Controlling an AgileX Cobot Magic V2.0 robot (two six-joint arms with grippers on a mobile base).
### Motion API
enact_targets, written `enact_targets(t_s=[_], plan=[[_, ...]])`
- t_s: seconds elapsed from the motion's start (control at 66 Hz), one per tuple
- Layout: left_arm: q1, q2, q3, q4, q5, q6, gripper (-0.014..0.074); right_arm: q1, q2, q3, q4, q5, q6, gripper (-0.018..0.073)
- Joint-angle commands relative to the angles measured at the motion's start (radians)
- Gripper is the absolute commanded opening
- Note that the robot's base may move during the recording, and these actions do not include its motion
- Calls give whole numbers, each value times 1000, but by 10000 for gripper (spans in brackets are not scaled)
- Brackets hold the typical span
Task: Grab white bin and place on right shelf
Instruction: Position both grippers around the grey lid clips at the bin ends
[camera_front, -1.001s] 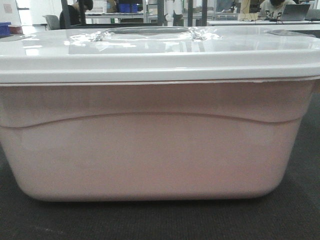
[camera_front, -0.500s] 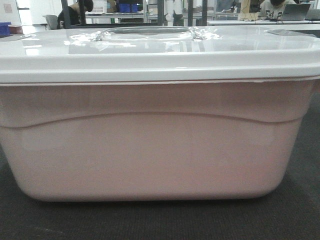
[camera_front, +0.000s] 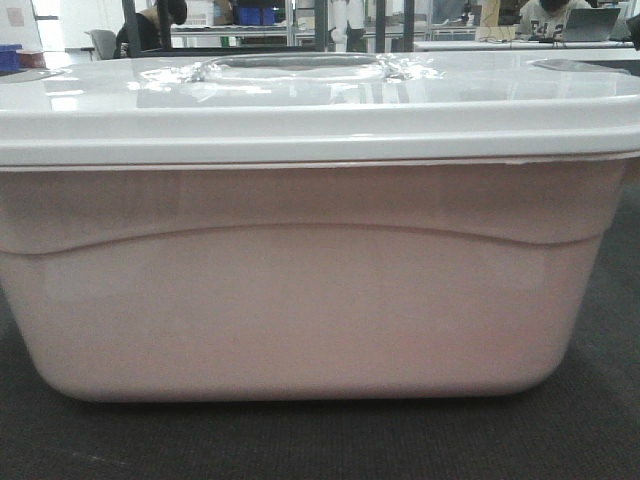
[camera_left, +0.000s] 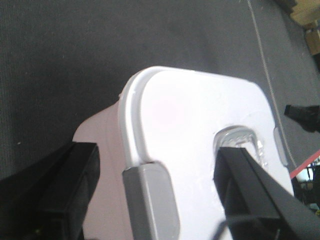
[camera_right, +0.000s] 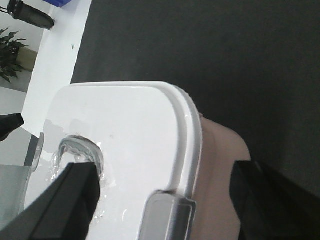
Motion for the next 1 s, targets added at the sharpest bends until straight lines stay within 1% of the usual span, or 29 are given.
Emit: enact_targets(t_s=[0.0, 0.091, 0.182, 0.273, 0.334, 0.409, 0.561, 0.637, 0.834, 0.986], plan=[[-18, -16, -9, -57, 104, 15, 388, -3, -30, -8, 57, 130, -15, 631], [-46, -9, 13, -57, 104, 31, 388, -3, -30, 42, 15, 130, -15, 631], [-74, -9, 28, -47, 104, 31, 388, -3, -35, 88, 24, 130, -15, 631], [-97, -9, 30, -13, 96, 31, 388, -2, -42, 115, 25, 130, -19, 631], [-102, -9, 30, 1, 96, 31, 388, 0, -48, 122, 26, 130, -20, 631], [-104, -9, 35, 1, 94, 31, 388, 8, -55, 122, 26, 130, -20, 631], [-104, -9, 80, 10, 66, 31, 388, 60, -55, 122, 25, 130, -20, 631], [-104, -9, 104, -4, 66, 31, 388, 80, -55, 122, 25, 130, -20, 631], [-104, -9, 117, -17, 66, 31, 388, 84, -55, 125, 25, 130, -20, 631], [-104, -9, 117, -67, 71, 31, 388, 84, -55, 154, 25, 130, -20, 631]])
